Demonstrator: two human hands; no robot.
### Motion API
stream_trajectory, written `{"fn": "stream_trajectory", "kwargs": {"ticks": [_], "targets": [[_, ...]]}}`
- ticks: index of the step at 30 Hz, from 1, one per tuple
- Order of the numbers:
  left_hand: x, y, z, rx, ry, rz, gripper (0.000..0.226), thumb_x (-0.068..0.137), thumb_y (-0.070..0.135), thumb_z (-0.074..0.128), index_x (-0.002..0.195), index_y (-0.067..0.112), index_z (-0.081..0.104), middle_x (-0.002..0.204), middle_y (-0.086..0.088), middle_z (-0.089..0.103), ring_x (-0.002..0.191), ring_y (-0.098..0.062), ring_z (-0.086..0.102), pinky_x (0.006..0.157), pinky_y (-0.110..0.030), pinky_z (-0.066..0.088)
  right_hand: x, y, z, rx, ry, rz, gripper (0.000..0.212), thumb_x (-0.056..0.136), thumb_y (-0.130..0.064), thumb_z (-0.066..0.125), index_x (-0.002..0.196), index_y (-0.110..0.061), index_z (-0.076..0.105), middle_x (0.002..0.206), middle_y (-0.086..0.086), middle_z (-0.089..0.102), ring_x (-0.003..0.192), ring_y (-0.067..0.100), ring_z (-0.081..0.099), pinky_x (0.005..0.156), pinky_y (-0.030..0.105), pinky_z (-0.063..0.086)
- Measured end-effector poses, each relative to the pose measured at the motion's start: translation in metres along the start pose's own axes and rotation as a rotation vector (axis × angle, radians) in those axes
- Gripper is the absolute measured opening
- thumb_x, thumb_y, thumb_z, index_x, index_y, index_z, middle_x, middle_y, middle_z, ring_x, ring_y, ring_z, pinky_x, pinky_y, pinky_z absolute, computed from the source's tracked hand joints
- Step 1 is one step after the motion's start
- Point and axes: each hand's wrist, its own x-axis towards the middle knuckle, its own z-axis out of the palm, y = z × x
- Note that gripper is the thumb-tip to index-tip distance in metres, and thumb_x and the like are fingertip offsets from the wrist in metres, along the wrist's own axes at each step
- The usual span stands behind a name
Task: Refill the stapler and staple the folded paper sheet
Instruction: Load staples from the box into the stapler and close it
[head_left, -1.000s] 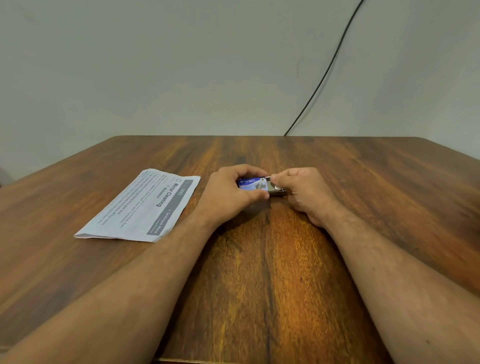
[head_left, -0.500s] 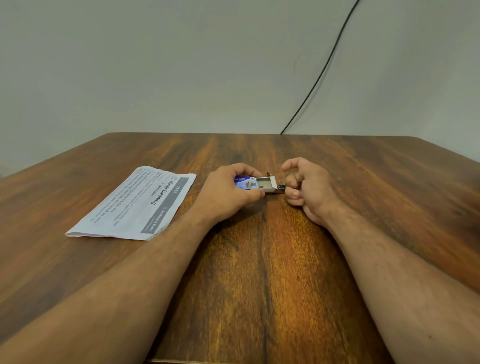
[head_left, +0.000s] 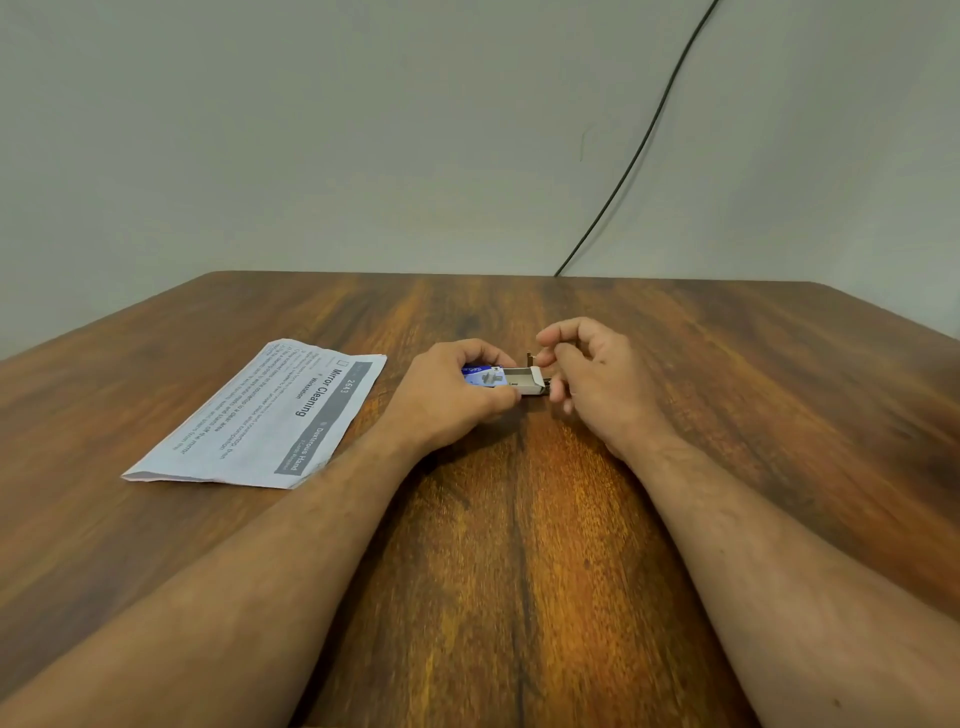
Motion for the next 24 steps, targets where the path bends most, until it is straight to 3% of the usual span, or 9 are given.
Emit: {"fn": "stream_trajectory", "kwargs": {"ticks": [3, 6, 10, 13, 15, 17, 24], "targets": [[0.0008, 0.0003, 0.0006, -0.007, -0.023, -0.024, 0.024, 0.082, 0.026, 0.078, 0.105, 0.026, 0.074, 0.101, 0.007, 0.072, 0.088, -0.009, 0.067, 0.069, -0.015, 0.047, -0.0018, -0.0020, 0.0004, -0.050, 0.023, -0.065, 0.026, 0.098, -0.005, 0.049, 0.116, -0.021, 0.057, 0.087, -0.001, 0.073, 0.046, 0.005, 0.056, 0.043, 0.023, 0.047], [0.0012, -0.0002, 0.0007, -0.018, -0.036, -0.039, 0.023, 0.082, 0.025, 0.078, 0.105, 0.026, 0.074, 0.102, 0.006, 0.072, 0.089, -0.010, 0.067, 0.070, -0.018, 0.047, -0.0023, -0.0032, 0.0010, -0.071, 0.038, -0.110, 0.022, 0.097, -0.009, 0.056, 0.110, -0.024, 0.049, 0.091, -0.003, 0.077, 0.044, 0.004, 0.059, 0.042, 0.021, 0.046], [0.0010, -0.0013, 0.0002, -0.038, -0.010, -0.045, 0.024, 0.082, 0.027, 0.078, 0.106, 0.028, 0.074, 0.101, 0.007, 0.073, 0.087, -0.008, 0.067, 0.067, -0.016, 0.045, -0.0058, -0.0064, 0.0018, -0.099, -0.012, -0.121, 0.011, 0.092, -0.022, 0.072, 0.096, -0.018, 0.063, 0.076, -0.003, 0.077, 0.045, 0.006, 0.062, 0.044, 0.022, 0.050], [0.0004, -0.0012, -0.0009, -0.054, -0.018, -0.049, 0.025, 0.083, 0.027, 0.078, 0.108, 0.027, 0.073, 0.100, 0.007, 0.072, 0.085, -0.008, 0.067, 0.063, -0.012, 0.044, -0.0070, -0.0070, 0.0014, -0.186, 0.000, -0.136, 0.008, 0.085, -0.029, 0.079, 0.088, -0.023, 0.074, 0.084, -0.008, 0.075, 0.068, 0.009, 0.069, 0.063, 0.030, 0.058], [0.0008, -0.0022, -0.0019, -0.076, -0.020, -0.050, 0.025, 0.083, 0.029, 0.079, 0.108, 0.027, 0.074, 0.100, 0.005, 0.072, 0.087, -0.010, 0.068, 0.066, -0.016, 0.046, -0.0060, -0.0068, 0.0012, -0.253, -0.015, -0.153, 0.005, 0.082, -0.030, 0.081, 0.084, -0.027, 0.078, 0.094, -0.010, 0.072, 0.088, 0.011, 0.067, 0.078, 0.034, 0.056], [0.0013, -0.0036, -0.0024, -0.092, -0.028, -0.060, 0.025, 0.083, 0.030, 0.079, 0.107, 0.027, 0.074, 0.101, 0.004, 0.073, 0.089, -0.012, 0.068, 0.069, -0.020, 0.049, -0.0047, -0.0070, 0.0016, -0.278, -0.036, -0.159, 0.003, 0.082, -0.029, 0.080, 0.085, -0.027, 0.080, 0.098, -0.010, 0.069, 0.094, 0.008, 0.064, 0.084, 0.032, 0.054], [0.0032, -0.0054, -0.0020, -0.102, -0.071, -0.071, 0.024, 0.079, 0.028, 0.080, 0.103, 0.026, 0.076, 0.100, 0.001, 0.075, 0.093, -0.017, 0.072, 0.083, -0.034, 0.060, -0.0054, -0.0062, 0.0031, -0.361, -0.048, -0.188, 0.003, 0.082, -0.026, 0.080, 0.082, -0.028, 0.077, 0.097, -0.006, 0.064, 0.081, 0.005, 0.055, 0.069, 0.021, 0.040]]}}
